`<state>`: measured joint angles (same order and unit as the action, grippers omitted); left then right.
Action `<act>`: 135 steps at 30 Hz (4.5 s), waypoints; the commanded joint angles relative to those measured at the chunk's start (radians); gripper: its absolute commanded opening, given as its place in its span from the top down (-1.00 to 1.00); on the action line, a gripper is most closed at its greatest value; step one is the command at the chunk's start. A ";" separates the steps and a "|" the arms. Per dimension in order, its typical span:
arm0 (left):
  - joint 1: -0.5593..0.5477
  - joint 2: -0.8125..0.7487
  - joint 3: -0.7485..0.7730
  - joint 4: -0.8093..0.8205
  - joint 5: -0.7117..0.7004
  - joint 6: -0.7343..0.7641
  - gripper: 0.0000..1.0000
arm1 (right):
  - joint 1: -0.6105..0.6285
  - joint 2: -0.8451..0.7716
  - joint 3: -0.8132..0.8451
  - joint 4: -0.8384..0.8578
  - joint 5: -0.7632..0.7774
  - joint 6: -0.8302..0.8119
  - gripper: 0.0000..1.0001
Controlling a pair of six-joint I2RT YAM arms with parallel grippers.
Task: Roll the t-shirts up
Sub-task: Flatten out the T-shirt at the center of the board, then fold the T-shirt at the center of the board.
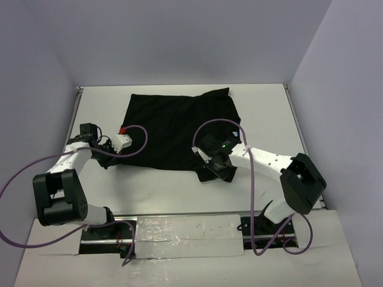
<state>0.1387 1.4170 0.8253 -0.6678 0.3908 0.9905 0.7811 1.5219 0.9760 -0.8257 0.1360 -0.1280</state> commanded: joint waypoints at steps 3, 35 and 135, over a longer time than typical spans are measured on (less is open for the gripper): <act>0.002 -0.059 -0.014 -0.145 -0.033 0.042 1.00 | -0.002 -0.083 0.017 -0.110 -0.026 -0.031 1.00; -0.033 0.244 0.340 0.149 -0.024 -0.381 1.00 | -0.256 0.061 0.125 0.456 0.231 -0.600 1.00; -0.090 0.470 0.308 0.172 -0.233 -0.825 1.00 | -0.730 0.250 0.204 0.404 -0.360 0.300 1.00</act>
<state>0.0490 1.8591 1.1763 -0.5037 0.2153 0.1329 0.0536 1.7424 1.1481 -0.4053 -0.2569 0.2111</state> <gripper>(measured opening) 0.022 0.007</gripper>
